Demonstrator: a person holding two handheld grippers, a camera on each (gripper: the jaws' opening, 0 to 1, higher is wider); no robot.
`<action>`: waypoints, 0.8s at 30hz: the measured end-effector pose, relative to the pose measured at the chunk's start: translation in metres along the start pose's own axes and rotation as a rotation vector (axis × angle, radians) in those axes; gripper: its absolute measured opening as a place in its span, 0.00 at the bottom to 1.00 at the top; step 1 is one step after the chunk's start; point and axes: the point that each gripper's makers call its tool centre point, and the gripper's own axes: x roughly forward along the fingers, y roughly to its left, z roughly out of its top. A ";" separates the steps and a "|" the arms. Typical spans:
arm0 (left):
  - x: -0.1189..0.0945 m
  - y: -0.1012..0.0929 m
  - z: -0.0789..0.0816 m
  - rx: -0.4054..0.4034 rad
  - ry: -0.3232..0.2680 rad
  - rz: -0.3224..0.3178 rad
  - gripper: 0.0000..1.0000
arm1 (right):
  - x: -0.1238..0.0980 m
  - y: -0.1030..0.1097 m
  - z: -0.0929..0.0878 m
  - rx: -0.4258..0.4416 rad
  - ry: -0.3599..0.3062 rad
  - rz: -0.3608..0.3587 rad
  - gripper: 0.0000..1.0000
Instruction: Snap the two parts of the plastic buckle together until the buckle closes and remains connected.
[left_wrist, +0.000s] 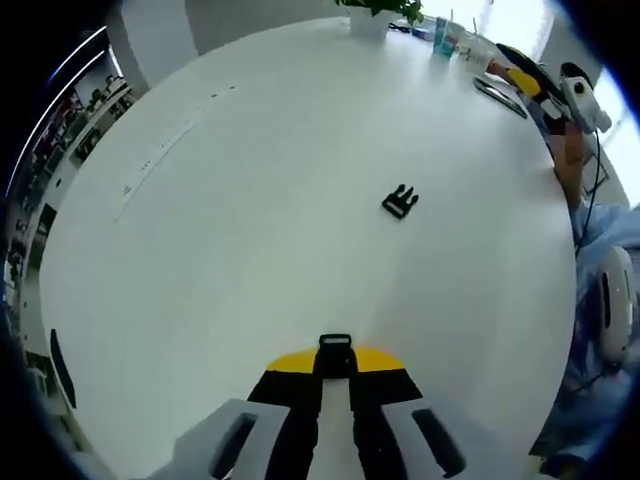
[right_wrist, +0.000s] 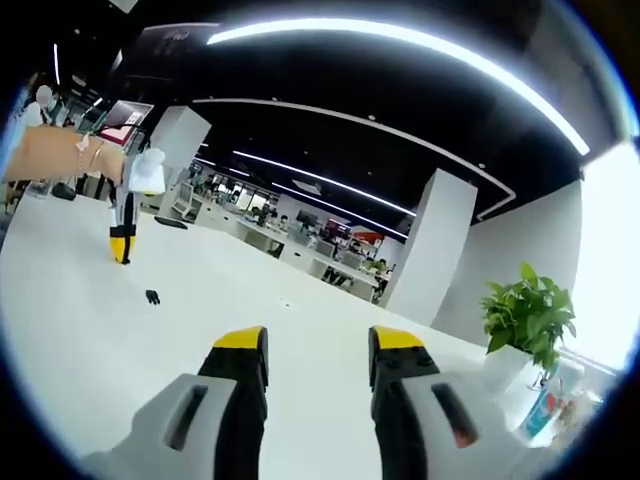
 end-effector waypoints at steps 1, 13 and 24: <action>0.000 -0.003 0.000 0.006 0.004 0.000 0.09 | 0.000 0.000 0.000 -0.002 0.000 0.000 0.40; -0.001 -0.029 -0.001 0.114 0.038 -0.023 0.09 | 0.004 -0.006 -0.001 -0.015 0.004 -0.005 0.40; -0.006 -0.065 -0.020 0.241 0.081 -0.048 0.09 | 0.005 -0.004 0.001 -0.029 0.003 -0.002 0.40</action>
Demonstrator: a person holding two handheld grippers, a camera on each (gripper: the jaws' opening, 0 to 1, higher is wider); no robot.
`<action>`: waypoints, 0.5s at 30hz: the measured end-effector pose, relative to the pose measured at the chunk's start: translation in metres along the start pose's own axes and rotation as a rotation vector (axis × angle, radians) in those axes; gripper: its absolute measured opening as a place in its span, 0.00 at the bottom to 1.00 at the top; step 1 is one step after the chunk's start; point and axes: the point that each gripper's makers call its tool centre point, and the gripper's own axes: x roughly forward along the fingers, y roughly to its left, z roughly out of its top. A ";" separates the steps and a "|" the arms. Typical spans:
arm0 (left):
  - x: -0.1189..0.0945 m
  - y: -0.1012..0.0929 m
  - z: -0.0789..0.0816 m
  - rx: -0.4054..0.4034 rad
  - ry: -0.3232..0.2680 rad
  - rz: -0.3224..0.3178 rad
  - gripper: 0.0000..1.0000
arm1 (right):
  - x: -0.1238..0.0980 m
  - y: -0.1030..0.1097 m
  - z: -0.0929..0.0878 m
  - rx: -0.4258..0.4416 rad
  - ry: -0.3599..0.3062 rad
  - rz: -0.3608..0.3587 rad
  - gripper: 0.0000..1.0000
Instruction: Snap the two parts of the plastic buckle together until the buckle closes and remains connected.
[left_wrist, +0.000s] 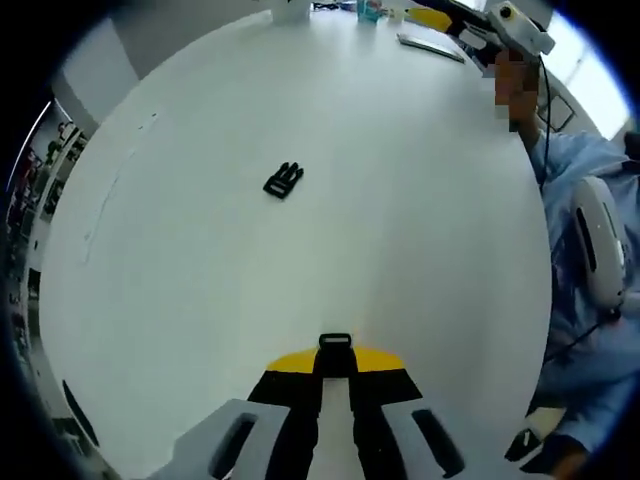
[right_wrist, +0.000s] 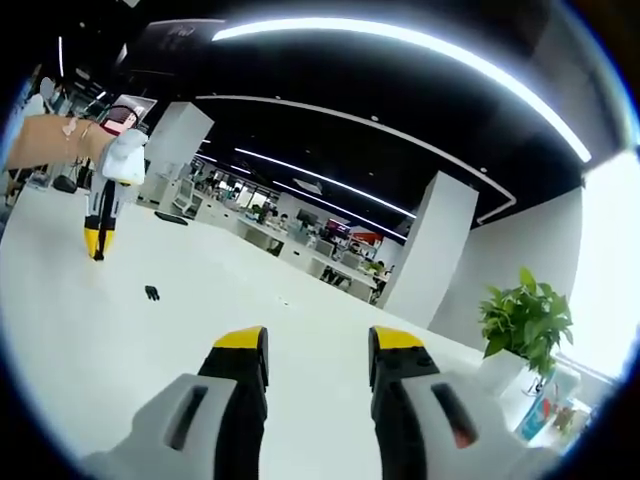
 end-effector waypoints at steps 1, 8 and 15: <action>0.000 -0.003 -0.001 0.012 0.003 0.000 0.09 | 0.000 0.000 0.000 -0.002 0.001 0.000 0.40; -0.002 -0.020 -0.007 0.061 0.014 -0.014 0.09 | -0.002 0.003 0.000 -0.010 0.007 -0.001 0.40; -0.004 -0.034 -0.013 0.156 0.043 -0.025 0.09 | -0.004 0.004 0.000 -0.013 0.008 0.000 0.40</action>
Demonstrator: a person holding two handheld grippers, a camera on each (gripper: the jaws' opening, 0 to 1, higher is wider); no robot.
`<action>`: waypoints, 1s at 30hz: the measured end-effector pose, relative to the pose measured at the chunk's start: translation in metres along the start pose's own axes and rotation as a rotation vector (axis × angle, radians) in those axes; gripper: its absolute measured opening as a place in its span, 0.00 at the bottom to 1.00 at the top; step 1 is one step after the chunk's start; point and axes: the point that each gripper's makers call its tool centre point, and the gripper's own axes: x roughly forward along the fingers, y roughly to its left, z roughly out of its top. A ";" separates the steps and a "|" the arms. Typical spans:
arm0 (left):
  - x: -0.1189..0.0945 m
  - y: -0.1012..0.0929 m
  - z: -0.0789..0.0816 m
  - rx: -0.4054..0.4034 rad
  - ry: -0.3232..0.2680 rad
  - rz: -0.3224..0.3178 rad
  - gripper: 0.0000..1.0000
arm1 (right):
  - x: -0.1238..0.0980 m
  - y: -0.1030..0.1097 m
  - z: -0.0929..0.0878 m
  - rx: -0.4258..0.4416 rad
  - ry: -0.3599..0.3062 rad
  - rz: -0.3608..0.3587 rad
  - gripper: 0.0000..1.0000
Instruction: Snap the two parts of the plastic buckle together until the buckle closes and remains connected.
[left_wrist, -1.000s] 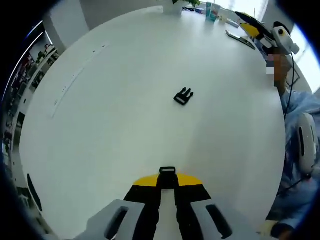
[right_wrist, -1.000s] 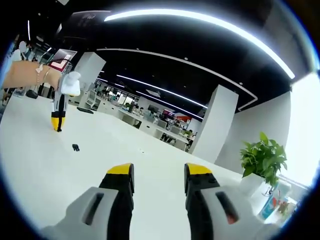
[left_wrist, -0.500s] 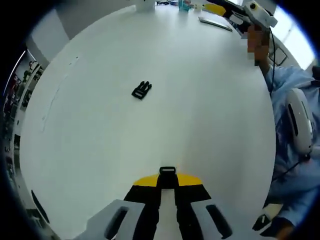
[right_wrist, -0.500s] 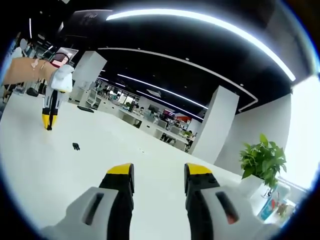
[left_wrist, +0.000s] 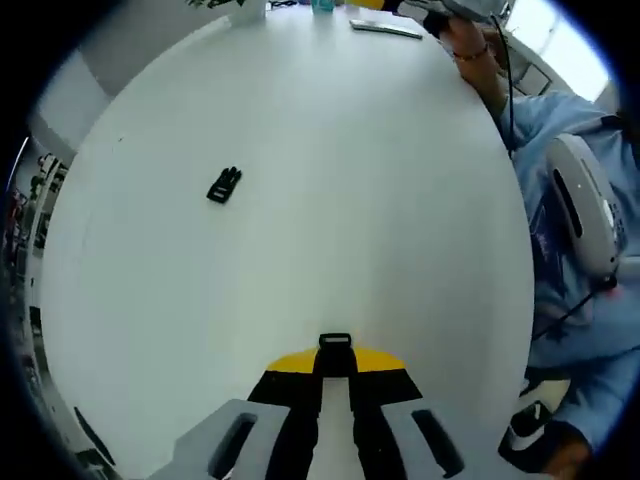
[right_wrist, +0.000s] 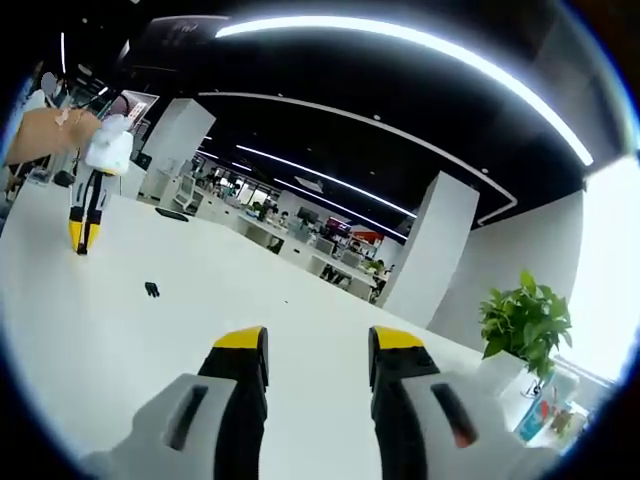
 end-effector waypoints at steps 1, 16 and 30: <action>0.000 -0.001 0.000 0.025 0.005 0.000 0.09 | 0.000 0.000 0.000 0.000 0.000 0.000 0.40; 0.000 -0.028 0.001 0.487 0.033 -0.041 0.09 | -0.001 0.003 0.001 -0.005 0.000 0.009 0.40; 0.004 -0.028 0.005 0.560 0.065 -0.066 0.11 | 0.002 0.006 -0.001 -0.012 0.009 0.022 0.40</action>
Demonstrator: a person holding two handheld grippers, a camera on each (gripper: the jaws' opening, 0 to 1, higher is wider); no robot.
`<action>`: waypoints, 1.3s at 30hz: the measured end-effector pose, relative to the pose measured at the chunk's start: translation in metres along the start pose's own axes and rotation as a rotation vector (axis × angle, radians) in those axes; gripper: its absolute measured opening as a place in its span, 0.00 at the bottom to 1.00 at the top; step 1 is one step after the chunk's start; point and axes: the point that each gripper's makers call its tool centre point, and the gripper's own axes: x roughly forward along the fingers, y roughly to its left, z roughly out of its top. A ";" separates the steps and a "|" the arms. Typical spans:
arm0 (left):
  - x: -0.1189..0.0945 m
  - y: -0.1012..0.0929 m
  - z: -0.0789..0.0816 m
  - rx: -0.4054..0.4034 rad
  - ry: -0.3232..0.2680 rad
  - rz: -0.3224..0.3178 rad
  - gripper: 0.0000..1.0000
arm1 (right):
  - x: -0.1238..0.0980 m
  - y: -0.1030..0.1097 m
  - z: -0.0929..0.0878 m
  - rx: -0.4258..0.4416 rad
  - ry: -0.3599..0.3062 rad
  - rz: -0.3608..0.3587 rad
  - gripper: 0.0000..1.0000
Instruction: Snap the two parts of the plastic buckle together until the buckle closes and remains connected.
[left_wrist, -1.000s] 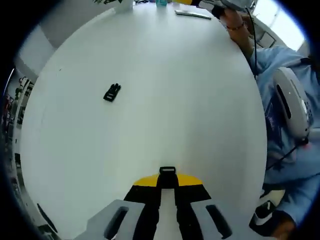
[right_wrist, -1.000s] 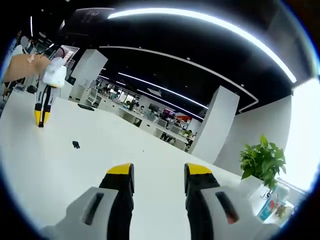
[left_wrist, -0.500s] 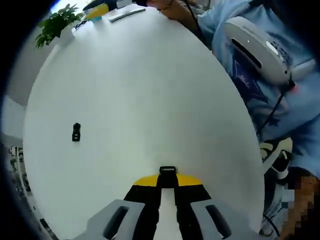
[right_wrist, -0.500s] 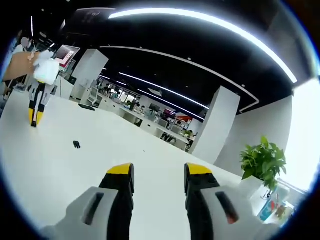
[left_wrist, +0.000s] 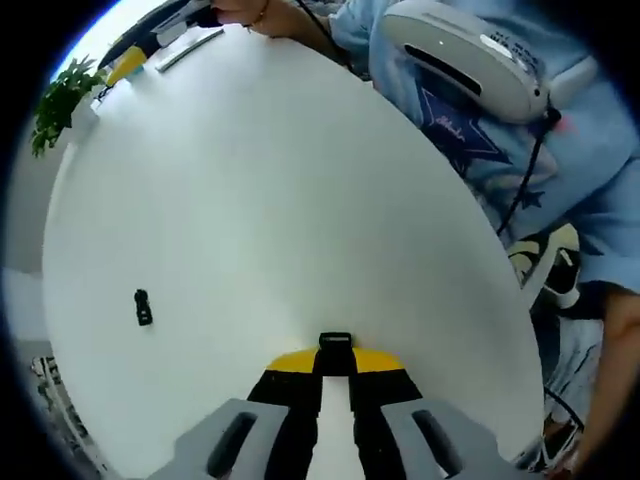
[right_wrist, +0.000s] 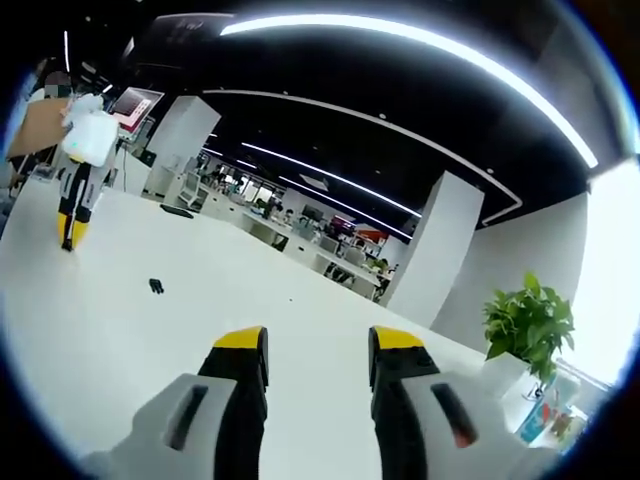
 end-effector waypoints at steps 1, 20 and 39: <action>0.000 0.002 0.000 -0.020 -0.005 0.005 0.13 | 0.000 0.000 0.000 0.000 0.000 0.002 0.40; -0.016 0.001 -0.015 -0.438 -0.115 0.075 0.31 | -0.001 0.003 0.003 -0.001 -0.012 0.010 0.40; -0.005 0.006 -0.021 -0.634 -0.126 0.074 0.17 | -0.001 0.004 0.003 -0.007 -0.007 0.011 0.40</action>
